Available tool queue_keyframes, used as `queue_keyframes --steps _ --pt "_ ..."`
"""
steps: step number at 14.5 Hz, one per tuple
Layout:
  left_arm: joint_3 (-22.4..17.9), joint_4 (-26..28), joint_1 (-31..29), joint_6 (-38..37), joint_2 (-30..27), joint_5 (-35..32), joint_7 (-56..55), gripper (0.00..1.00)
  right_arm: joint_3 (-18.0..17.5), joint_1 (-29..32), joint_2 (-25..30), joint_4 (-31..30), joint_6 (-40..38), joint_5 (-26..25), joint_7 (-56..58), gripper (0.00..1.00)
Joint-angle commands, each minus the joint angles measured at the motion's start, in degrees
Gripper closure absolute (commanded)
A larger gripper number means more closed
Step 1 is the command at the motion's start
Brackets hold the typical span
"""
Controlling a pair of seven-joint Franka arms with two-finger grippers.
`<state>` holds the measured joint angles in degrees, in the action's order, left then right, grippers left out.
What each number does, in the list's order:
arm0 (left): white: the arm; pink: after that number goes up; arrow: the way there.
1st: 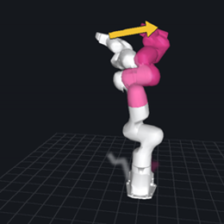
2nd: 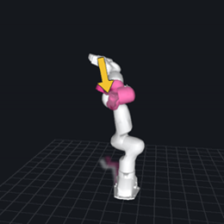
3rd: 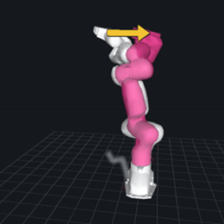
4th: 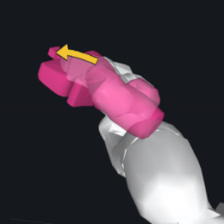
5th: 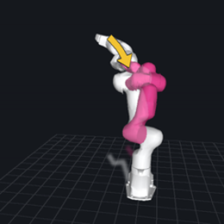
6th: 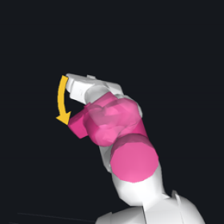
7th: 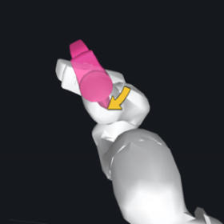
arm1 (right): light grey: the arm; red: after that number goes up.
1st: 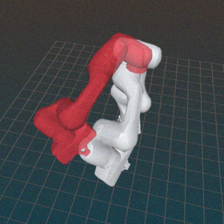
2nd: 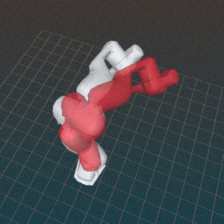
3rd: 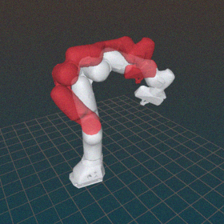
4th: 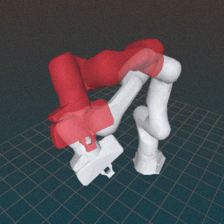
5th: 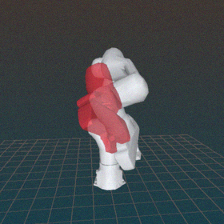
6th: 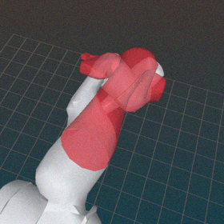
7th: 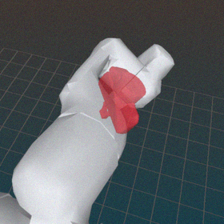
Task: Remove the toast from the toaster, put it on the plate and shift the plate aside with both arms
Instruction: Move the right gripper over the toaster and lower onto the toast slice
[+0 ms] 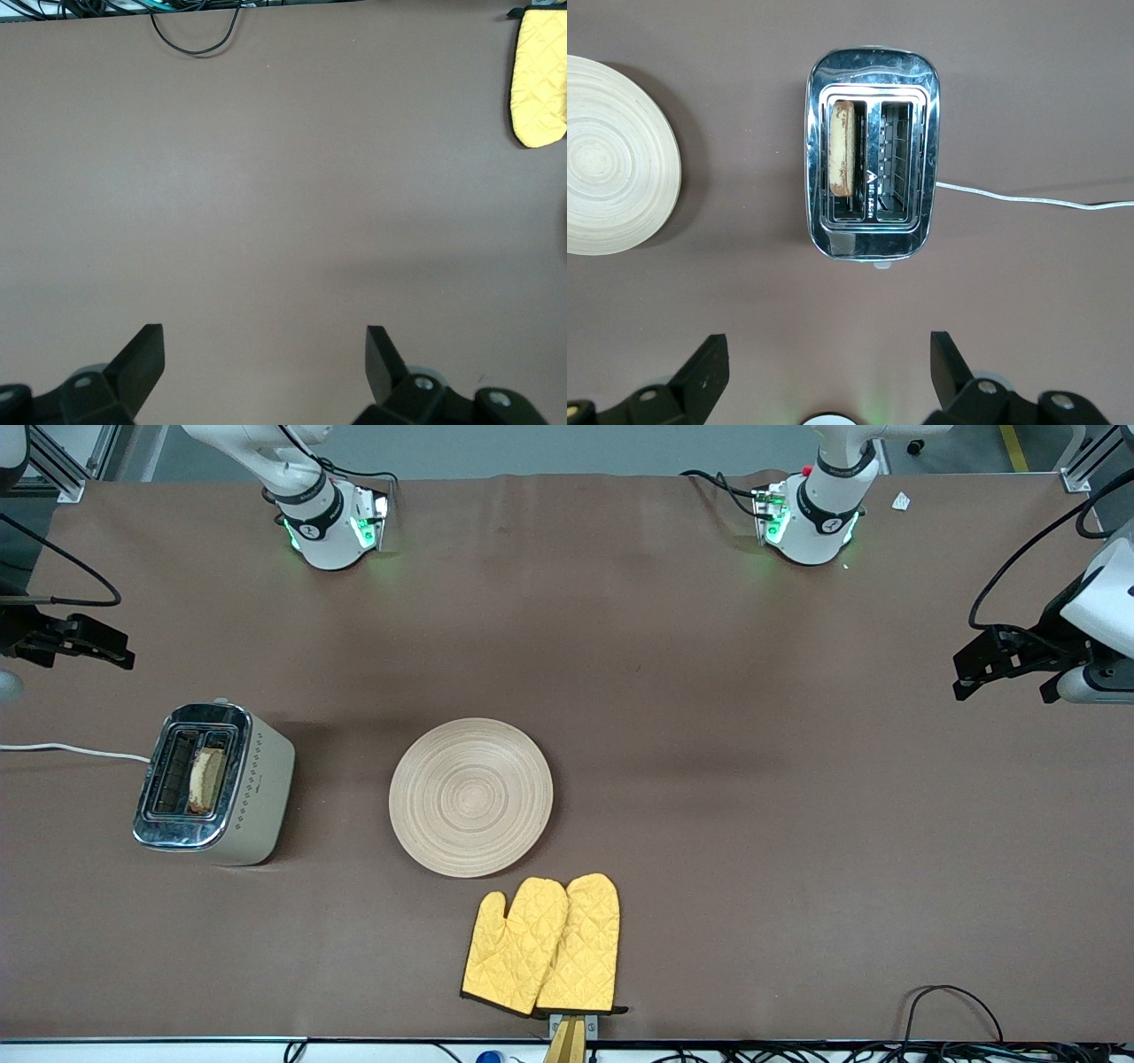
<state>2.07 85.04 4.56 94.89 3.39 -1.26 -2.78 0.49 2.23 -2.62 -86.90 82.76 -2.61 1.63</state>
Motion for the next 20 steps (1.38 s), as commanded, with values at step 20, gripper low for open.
queue_keyframes --steps 20 --pt "0.39 -0.40 0.28 -1.02 -0.32 -0.94 -1.17 0.00 0.66 1.29 1.40 -28.67 33.68 3.05 0.39 0.00"
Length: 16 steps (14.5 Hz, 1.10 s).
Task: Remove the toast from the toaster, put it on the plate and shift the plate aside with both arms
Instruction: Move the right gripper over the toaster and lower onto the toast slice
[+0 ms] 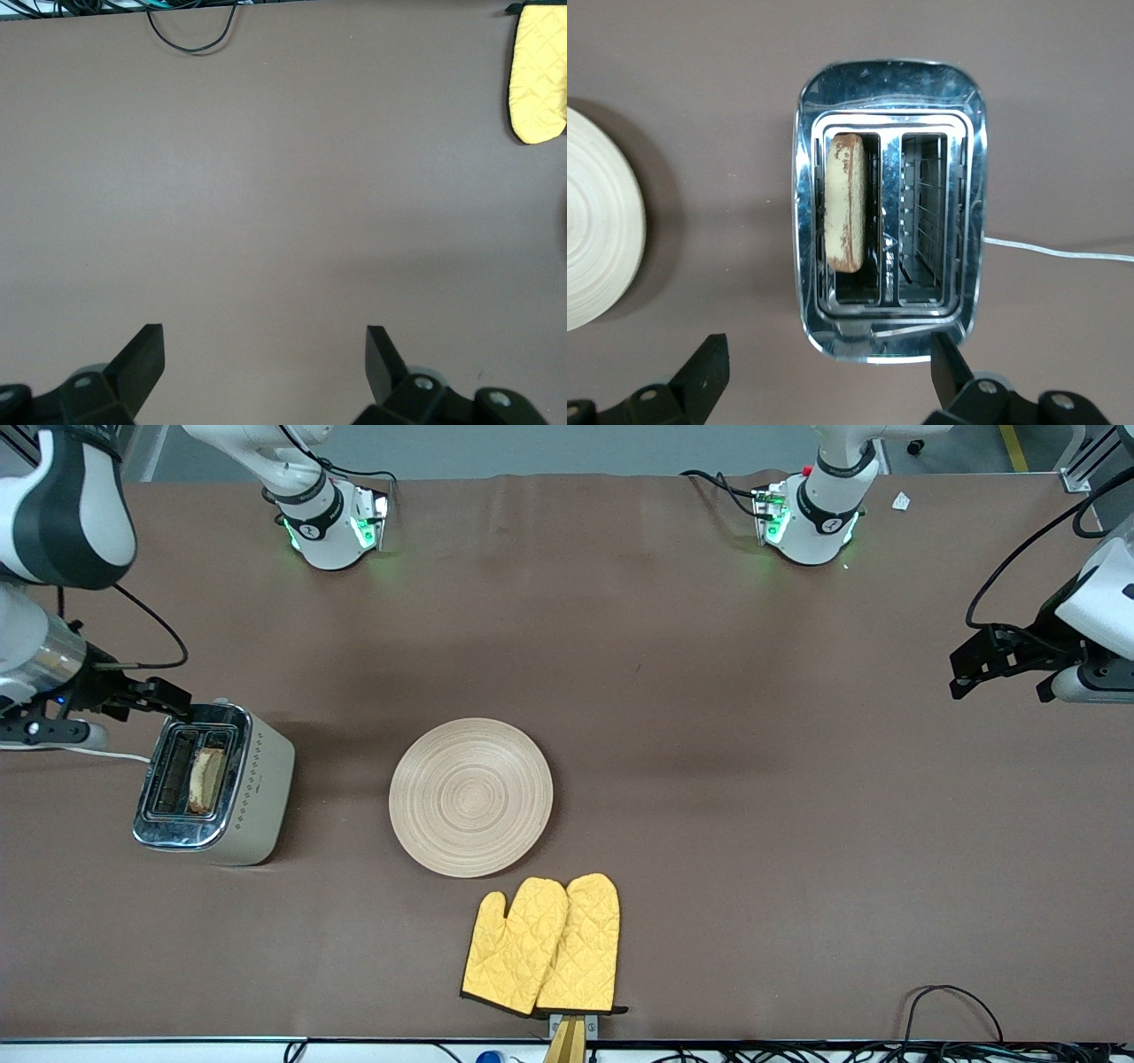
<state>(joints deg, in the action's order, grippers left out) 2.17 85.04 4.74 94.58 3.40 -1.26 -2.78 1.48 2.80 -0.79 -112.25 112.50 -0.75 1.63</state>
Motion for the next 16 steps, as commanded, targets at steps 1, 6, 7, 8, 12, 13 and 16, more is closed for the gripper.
queue_keyframes --steps 1,6,7,8,12,13,16 --pt "0.29 -0.40 0.09 -0.71 -0.32 -0.94 -1.17 0.00 -0.34 0.81 -2.01 -3.50 5.61 1.19 0.40 0.00" --pt "0.38 -0.40 0.01 -0.71 -0.32 -0.85 -1.08 0.00 -0.34 1.95 -8.79 -3.50 12.92 1.19 0.40 0.00" --pt "0.38 -0.40 0.09 -0.71 -0.32 -0.85 -1.17 0.00 -0.34 1.95 -9.31 -3.33 13.10 1.19 0.40 0.00" --pt "0.38 -0.40 0.09 -0.71 -0.32 -0.85 -1.17 0.00 -0.34 2.04 -9.41 -3.24 13.10 1.19 0.40 0.10" --pt "0.38 -0.40 0.09 -0.71 -0.32 -0.85 -1.26 0.00 -0.43 1.60 -9.84 -3.15 13.01 1.19 -0.04 1.00" --pt "0.38 -0.40 0.09 -0.71 -0.32 -0.85 -1.26 0.00 -0.43 1.68 -9.93 -3.06 13.01 1.19 0.04 1.00" --pt "0.38 -0.40 0.09 -0.71 -0.32 -0.85 -1.26 0.00 -0.43 1.77 -9.85 -2.62 12.40 1.10 0.05 1.00"
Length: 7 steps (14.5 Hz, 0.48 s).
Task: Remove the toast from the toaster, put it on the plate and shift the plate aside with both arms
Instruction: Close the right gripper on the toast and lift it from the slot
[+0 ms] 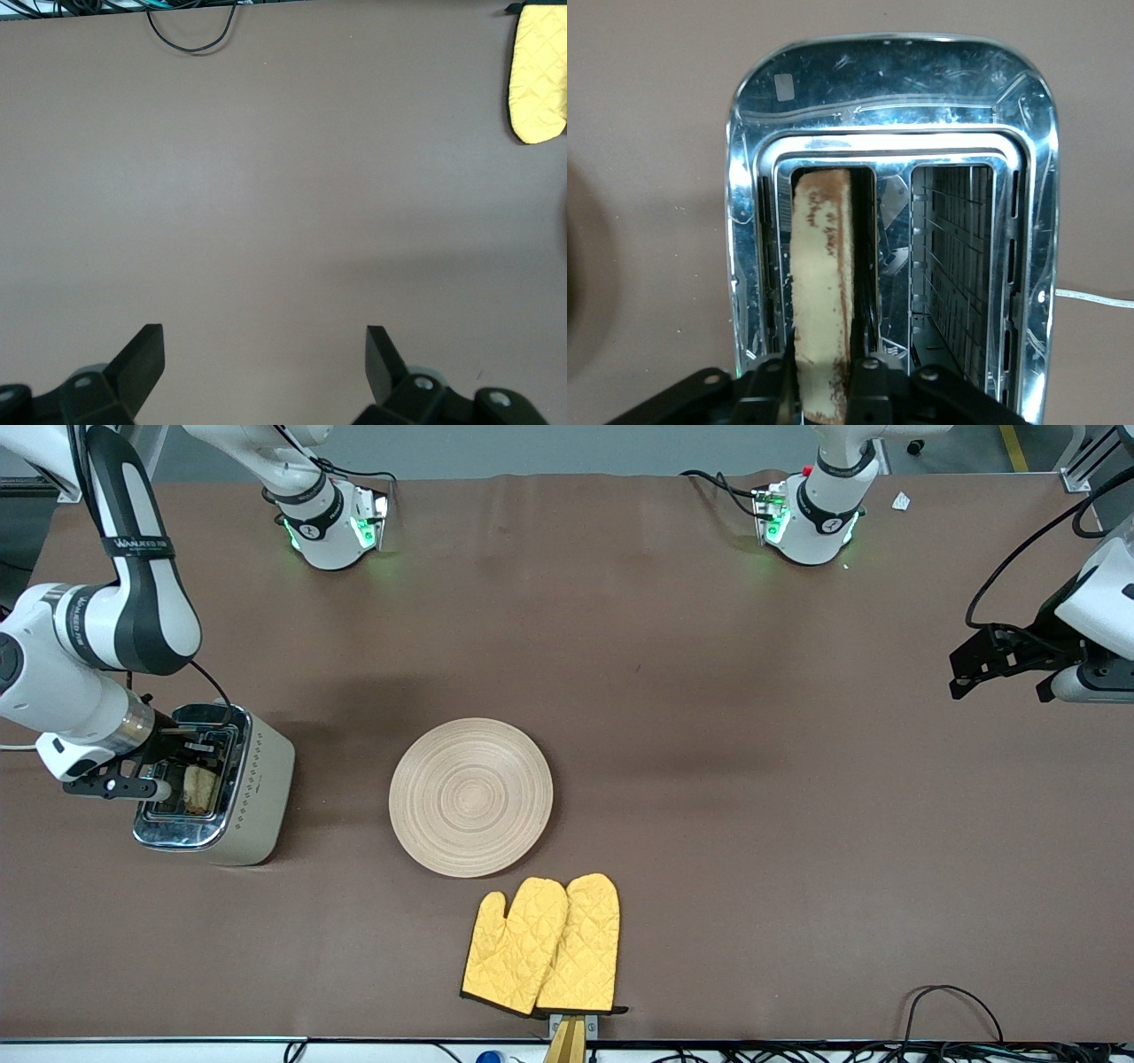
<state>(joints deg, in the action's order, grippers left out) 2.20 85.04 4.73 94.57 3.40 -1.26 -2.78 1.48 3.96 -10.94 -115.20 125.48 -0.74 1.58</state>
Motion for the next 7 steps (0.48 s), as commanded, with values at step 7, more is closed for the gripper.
queue_keyframes --steps 7 --pt "0.35 -0.31 0.19 -0.70 -0.32 -0.76 -1.26 0.00 -0.77 0.34 1.45 14.79 -19.95 1.09 0.70 1.00"
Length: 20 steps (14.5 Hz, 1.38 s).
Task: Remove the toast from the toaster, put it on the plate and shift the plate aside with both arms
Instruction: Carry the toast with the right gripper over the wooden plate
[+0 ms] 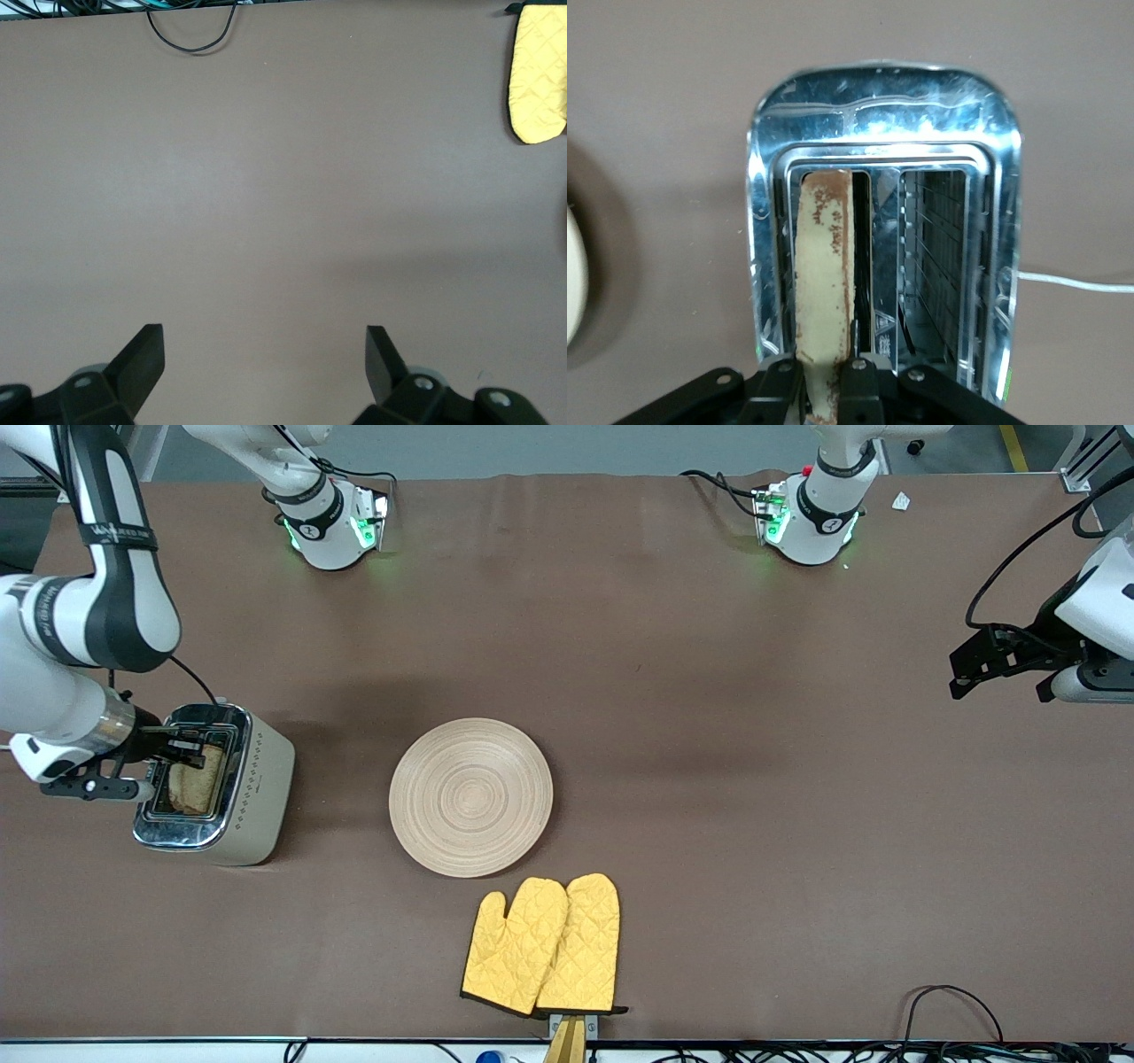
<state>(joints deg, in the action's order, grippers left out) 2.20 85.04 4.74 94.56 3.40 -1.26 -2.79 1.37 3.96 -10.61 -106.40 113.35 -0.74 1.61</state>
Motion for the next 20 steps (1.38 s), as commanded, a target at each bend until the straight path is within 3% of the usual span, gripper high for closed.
queue_keyframes --steps 1,4,7,14,17,20 --pt "0.43 -0.31 0.18 -0.70 -0.32 -0.85 -1.26 0.00 -0.67 0.26 1.20 10.03 -13.36 1.27 0.67 1.00" --pt "0.43 -0.31 0.10 -0.70 -0.41 -0.76 -1.26 0.00 -0.94 -1.49 1.99 16.82 -22.01 1.45 0.50 1.00" --pt "0.43 -0.31 0.01 -0.70 -0.41 -0.85 -1.17 0.00 -0.67 -5.00 1.47 16.31 -21.59 5.82 -1.34 1.00" --pt "0.43 -0.31 0.10 -0.70 -0.41 -0.85 -1.26 0.00 -0.76 -13.52 -0.90 -0.02 1.85 22.51 -4.07 1.00" --pt "0.43 -0.14 -0.08 -0.78 -0.41 -0.85 -0.82 0.00 -0.76 -19.06 -5.64 -0.39 6.95 29.99 -4.77 1.00" --pt "0.34 -0.14 0.01 -1.39 -0.15 -1.29 -0.47 0.00 -0.76 -25.30 -8.90 -0.21 11.97 32.99 -9.16 1.00"
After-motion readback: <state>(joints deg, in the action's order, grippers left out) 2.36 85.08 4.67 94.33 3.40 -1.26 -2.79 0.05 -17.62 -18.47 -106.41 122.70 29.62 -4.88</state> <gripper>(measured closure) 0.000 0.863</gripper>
